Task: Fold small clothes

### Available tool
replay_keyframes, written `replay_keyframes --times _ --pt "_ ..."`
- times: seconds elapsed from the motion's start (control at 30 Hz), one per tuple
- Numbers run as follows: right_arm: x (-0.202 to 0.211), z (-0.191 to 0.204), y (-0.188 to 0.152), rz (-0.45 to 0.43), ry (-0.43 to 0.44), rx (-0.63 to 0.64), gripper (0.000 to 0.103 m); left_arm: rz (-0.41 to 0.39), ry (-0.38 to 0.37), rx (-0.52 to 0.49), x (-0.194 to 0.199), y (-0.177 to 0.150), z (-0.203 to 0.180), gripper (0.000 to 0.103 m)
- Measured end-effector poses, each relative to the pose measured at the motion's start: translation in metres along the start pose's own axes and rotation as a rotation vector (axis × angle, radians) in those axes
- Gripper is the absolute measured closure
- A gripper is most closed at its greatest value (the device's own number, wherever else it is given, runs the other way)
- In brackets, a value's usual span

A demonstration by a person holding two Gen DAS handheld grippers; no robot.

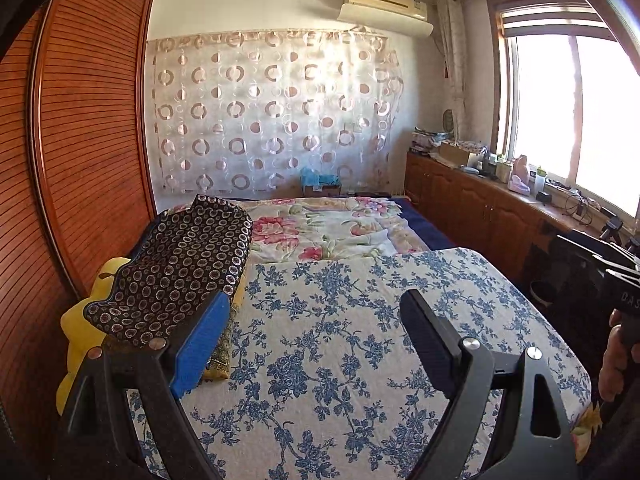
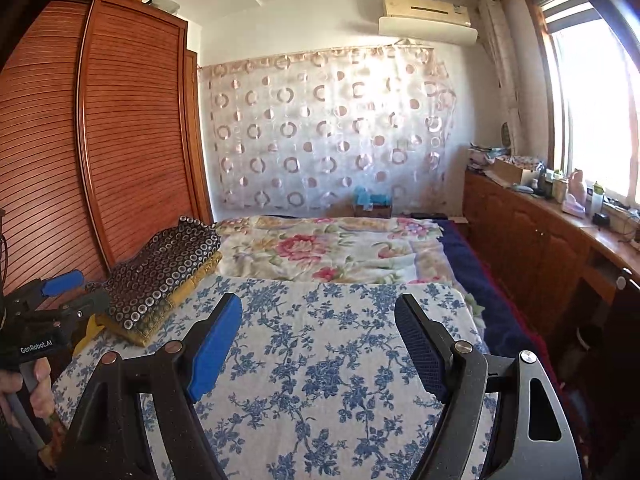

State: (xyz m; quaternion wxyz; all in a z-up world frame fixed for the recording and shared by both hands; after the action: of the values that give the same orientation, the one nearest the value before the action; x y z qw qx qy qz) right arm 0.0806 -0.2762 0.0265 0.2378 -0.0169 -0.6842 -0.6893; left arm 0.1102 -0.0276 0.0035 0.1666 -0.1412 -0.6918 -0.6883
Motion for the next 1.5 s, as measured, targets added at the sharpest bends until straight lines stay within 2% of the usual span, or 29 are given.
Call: replay_keyframes --times 0.3,1.5 --pt "-0.009 0.006 -0.009 -0.008 -0.007 -0.001 0.023 -0.003 -0.001 0.001 0.003 0.000 -0.002 0.015" --pt "-0.015 -0.006 -0.006 -0.013 0.003 0.003 0.023 -0.007 0.001 0.000 0.006 0.001 -0.002 0.015"
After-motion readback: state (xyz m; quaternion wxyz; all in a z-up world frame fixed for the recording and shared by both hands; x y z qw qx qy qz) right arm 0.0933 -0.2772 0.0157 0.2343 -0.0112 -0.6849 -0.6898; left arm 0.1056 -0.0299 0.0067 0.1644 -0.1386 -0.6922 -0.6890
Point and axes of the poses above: each gripper's, at about its wrist camera, not at the fingertips, and x roughly against the way its jaws point, z to its left, y to its top, the point moved 7 cm from there along -x, roughly the way its jaws point, and after that the axes turned 4 degrees about y, right-handed, at the moved point
